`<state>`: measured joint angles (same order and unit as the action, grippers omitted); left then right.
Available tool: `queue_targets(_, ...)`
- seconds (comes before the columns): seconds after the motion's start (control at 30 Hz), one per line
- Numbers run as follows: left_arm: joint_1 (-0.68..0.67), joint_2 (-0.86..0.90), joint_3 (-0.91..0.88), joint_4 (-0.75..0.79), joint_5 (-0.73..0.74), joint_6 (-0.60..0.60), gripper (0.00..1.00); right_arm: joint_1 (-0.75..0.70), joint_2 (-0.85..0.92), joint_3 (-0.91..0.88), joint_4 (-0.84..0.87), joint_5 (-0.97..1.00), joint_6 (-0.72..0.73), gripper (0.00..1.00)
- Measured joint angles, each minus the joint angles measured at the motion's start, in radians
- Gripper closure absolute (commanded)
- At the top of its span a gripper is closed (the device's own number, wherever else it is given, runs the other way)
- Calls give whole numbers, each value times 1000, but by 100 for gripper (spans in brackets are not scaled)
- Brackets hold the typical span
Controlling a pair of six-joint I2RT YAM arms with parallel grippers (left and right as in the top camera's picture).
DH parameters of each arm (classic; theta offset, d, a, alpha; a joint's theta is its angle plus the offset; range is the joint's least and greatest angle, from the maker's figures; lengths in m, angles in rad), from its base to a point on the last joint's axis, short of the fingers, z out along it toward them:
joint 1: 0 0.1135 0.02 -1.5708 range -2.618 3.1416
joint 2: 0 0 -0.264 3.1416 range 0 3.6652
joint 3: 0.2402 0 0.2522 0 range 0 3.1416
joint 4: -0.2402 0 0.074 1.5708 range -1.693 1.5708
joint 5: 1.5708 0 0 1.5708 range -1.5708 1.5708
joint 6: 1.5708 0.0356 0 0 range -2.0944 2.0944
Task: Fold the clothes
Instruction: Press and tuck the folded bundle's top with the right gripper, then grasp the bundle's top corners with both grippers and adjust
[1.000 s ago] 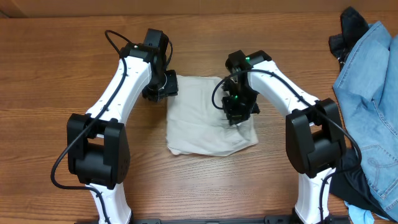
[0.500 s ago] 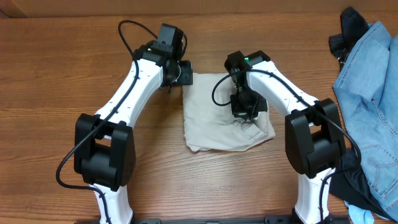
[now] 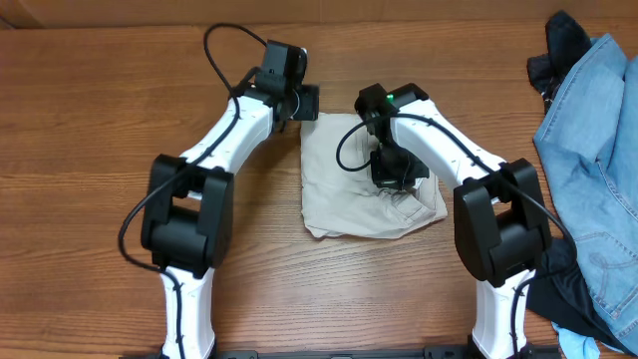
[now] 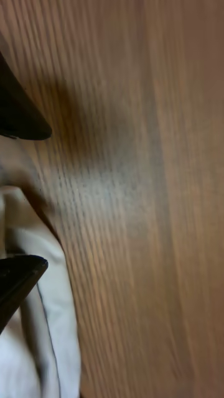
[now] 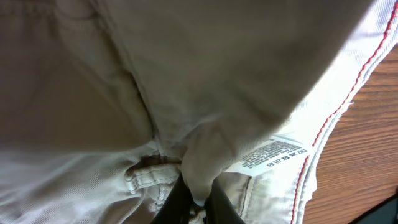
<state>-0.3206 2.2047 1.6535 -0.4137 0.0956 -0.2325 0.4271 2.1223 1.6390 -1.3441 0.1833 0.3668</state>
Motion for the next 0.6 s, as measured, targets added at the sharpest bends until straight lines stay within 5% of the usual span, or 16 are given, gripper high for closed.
queue_targets(0.1, 0, 34, 0, -29, 19, 3, 57, 1, 0, 0, 0, 4, -2, 96)
queue_targets(0.23, 0, 41, 6, -216, 48, 19, 96, 0, 0, 0, 2, 5, -19, 95)
queue_targets(0.6, -7, 32, 21, -764, 117, 26, 96, -54, 0, 0, 140, 43, -163, 89)
